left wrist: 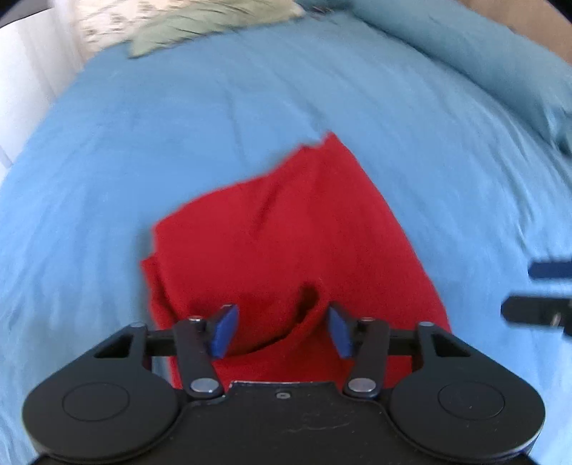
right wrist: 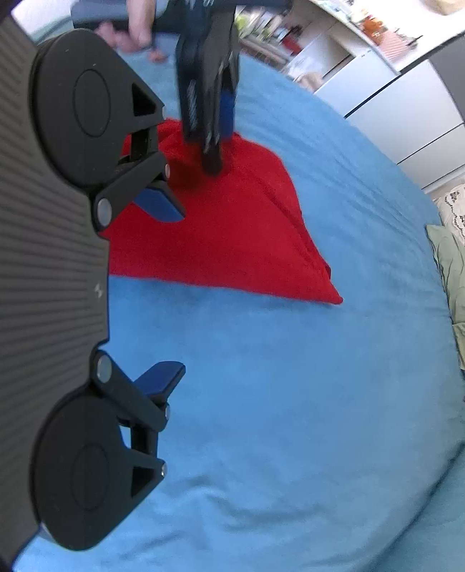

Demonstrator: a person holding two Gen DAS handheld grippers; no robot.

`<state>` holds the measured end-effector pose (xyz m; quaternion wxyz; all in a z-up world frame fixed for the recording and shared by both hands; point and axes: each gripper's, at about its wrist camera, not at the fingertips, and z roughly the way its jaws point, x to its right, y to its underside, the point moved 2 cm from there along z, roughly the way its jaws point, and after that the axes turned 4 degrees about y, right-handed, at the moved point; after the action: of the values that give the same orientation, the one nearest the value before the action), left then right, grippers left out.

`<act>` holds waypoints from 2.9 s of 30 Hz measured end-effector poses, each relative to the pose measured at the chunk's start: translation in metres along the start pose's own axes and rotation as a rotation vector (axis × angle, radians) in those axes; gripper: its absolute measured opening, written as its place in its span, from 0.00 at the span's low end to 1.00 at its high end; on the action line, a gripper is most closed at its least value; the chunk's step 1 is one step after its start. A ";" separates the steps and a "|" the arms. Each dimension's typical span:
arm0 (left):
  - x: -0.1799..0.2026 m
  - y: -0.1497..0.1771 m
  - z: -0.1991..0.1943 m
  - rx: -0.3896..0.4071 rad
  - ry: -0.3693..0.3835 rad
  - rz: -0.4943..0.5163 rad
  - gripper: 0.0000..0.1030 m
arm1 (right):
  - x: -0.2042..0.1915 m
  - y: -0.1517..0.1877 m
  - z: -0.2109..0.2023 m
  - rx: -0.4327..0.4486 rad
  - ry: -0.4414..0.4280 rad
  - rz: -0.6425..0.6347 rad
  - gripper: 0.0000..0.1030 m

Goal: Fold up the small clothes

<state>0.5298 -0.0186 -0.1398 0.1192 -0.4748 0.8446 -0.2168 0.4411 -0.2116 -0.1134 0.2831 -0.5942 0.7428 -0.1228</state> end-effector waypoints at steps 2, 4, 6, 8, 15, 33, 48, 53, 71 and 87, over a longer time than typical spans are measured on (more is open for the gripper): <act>0.001 0.003 0.004 -0.021 0.008 0.048 0.34 | 0.003 0.000 -0.001 -0.005 -0.017 0.000 0.98; -0.004 0.006 0.000 -0.043 0.015 0.050 0.09 | 0.003 -0.002 0.001 -0.008 -0.020 0.000 0.98; -0.012 0.013 -0.013 -0.040 0.022 0.033 0.09 | 0.003 -0.003 -0.001 -0.009 -0.027 0.001 0.98; -0.020 0.025 -0.030 -0.034 0.029 0.023 0.09 | 0.002 -0.004 0.000 -0.014 -0.037 0.000 0.98; -0.036 0.097 -0.059 -0.117 0.019 -0.039 0.09 | 0.000 0.007 0.014 -0.074 -0.066 0.022 0.98; -0.051 0.077 -0.045 0.043 -0.077 -0.266 0.83 | -0.037 0.024 0.053 -0.135 -0.010 -0.094 0.98; -0.069 0.111 -0.061 0.012 -0.079 -0.378 0.86 | -0.014 0.031 0.039 -0.170 0.001 -0.167 0.98; -0.072 0.058 -0.072 0.098 -0.046 -0.324 1.00 | -0.015 -0.010 0.028 -0.127 -0.048 -0.126 1.00; -0.112 0.039 0.034 0.040 0.257 -0.542 0.79 | -0.018 -0.034 0.121 -0.225 -0.205 0.119 0.90; -0.073 0.019 -0.007 0.087 0.167 -0.534 0.26 | -0.039 -0.047 0.081 -0.119 -0.219 0.041 0.39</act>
<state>0.5501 0.0542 -0.1430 0.0082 -0.6553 0.6866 -0.3149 0.5303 -0.1742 -0.1440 0.3292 -0.6044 0.7254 -0.0073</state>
